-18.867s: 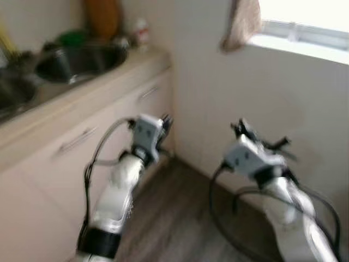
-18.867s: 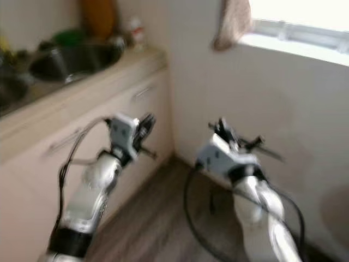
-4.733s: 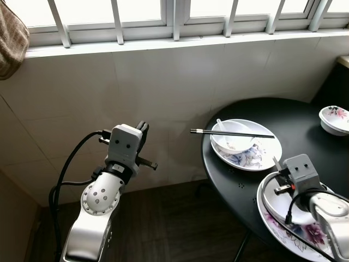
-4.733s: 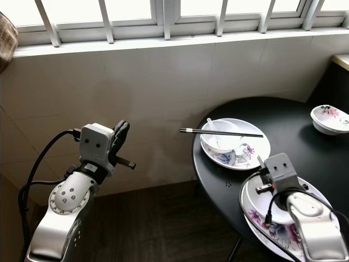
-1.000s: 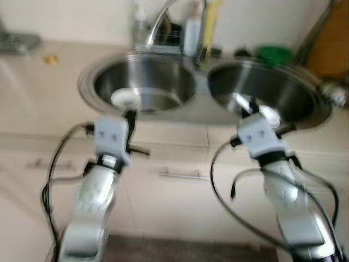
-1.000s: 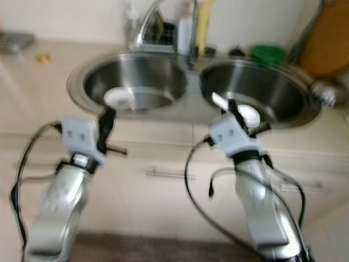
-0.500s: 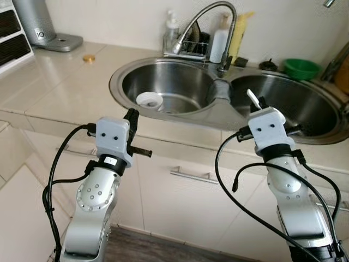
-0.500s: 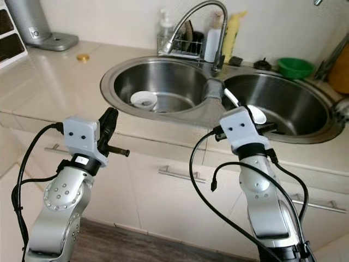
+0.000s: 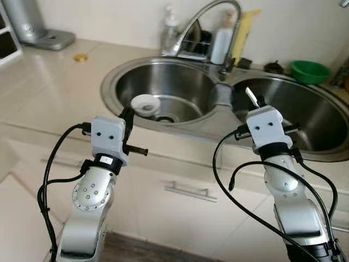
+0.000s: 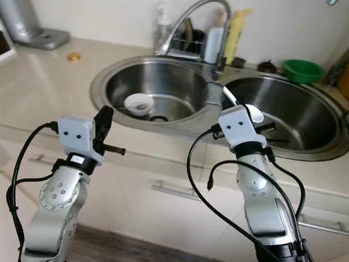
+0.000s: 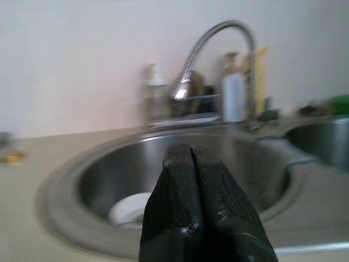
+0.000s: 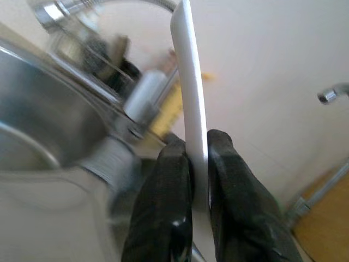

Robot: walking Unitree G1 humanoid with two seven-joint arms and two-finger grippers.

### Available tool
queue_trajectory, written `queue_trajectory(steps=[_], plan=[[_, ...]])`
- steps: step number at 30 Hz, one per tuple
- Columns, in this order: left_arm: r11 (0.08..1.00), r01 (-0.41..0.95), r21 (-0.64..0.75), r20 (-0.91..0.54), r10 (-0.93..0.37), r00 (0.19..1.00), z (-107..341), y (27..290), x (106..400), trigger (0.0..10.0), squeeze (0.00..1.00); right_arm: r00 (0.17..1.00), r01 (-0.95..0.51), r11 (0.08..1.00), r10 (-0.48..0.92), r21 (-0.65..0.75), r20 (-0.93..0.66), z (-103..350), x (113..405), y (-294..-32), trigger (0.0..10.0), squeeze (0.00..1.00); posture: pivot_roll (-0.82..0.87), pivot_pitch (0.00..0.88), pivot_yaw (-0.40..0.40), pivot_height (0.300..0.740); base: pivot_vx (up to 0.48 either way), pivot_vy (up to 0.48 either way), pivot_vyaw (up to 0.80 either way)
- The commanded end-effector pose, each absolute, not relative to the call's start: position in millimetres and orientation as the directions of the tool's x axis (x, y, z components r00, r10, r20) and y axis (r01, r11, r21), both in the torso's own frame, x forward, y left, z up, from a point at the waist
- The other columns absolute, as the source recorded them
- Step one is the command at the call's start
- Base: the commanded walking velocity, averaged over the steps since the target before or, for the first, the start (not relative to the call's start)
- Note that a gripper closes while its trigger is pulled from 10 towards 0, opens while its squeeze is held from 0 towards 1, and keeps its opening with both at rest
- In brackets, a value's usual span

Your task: Kitchen organization

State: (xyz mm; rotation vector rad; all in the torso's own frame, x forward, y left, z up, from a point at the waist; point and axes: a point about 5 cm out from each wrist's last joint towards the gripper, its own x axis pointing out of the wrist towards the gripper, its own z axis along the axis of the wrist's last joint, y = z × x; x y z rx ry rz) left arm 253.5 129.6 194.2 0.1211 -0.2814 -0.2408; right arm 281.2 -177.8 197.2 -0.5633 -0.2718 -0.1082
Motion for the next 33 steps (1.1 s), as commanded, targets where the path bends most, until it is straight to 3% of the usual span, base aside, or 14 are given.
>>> queue_trajectory(steps=[1, 9, 13, 19, 29, 30, 31, 33], plan=[[0.965, 0.202, 0.165, 0.272, -0.241, 0.932, 197, 135, 253, 10.0, 0.00, 0.954, 0.168, 0.856, -0.016, -0.489, 0.301, 203, 283, -172, 10.0, 0.00, 0.13, 0.000, -0.077, 0.740, 0.000, 0.000, 0.00], [0.964, 0.210, 0.164, 0.274, -0.249, 0.929, 198, 134, 253, 10.0, 0.00, 0.971, 0.116, 0.895, -0.011, -0.430, 0.240, 198, 292, -175, 10.0, 0.00, 0.13, 0.000, -0.076, 0.740, 0.000, 0.000, 0.00], [0.963, 0.215, 0.164, 0.271, -0.253, 0.929, 198, 134, 253, 10.0, 0.00, 0.995, 0.076, 0.906, -0.040, -0.416, 0.096, 182, 311, -178, 10.0, 0.00, 0.12, 0.000, -0.067, 0.740, 0.000, 0.000, 0.00], [0.962, 0.218, 0.164, 0.276, -0.257, 0.926, 198, 131, 254, 10.0, 0.00, 0.996, 0.060, 0.982, -0.072, -0.181, -0.060, 165, 349, -190, 10.0, 0.00, 0.15, 0.000, -0.067, 0.740, 0.000, 0.000, 0.00], [0.960, 0.227, 0.162, 0.282, -0.266, 0.922, 199, 127, 255, 10.0, 0.00, 0.990, 0.108, 0.993, -0.111, -0.039, -0.091, 164, 384, -203, 10.0, 0.00, 0.16, 0.000, -0.074, 0.740, 0.000, 0.000, 0.00], [0.962, 0.221, 0.161, 0.286, -0.259, 0.923, 199, 128, 255, 10.0, 0.00, 0.990, 0.126, 0.991, -0.128, -0.036, -0.066, 167, 387, -206, 10.0, 0.05, 0.16, 0.000, -0.074, 0.740, 0.000, 0.000, 0.00], [0.963, 0.218, 0.161, 0.287, -0.257, 0.923, 199, 128, 255, 10.0, 0.00, 0.986, 0.167, 0.986, -0.168, -0.020, -0.022, 172, 388, -211, 10.0, 1.00, 0.17, 0.000, -0.078, 0.740, 0.000, 0.000, 0.00], [0.962, 0.219, 0.161, 0.287, -0.258, 0.923, 200, 127, 255, 10.0, 0.00, 0.979, 0.203, 0.979, -0.203, -0.018, 0.023, 177, 387, -217, 10.0, 1.00, 0.17, 0.000, -0.078, 0.740, 0.000, 0.000, 0.00]])
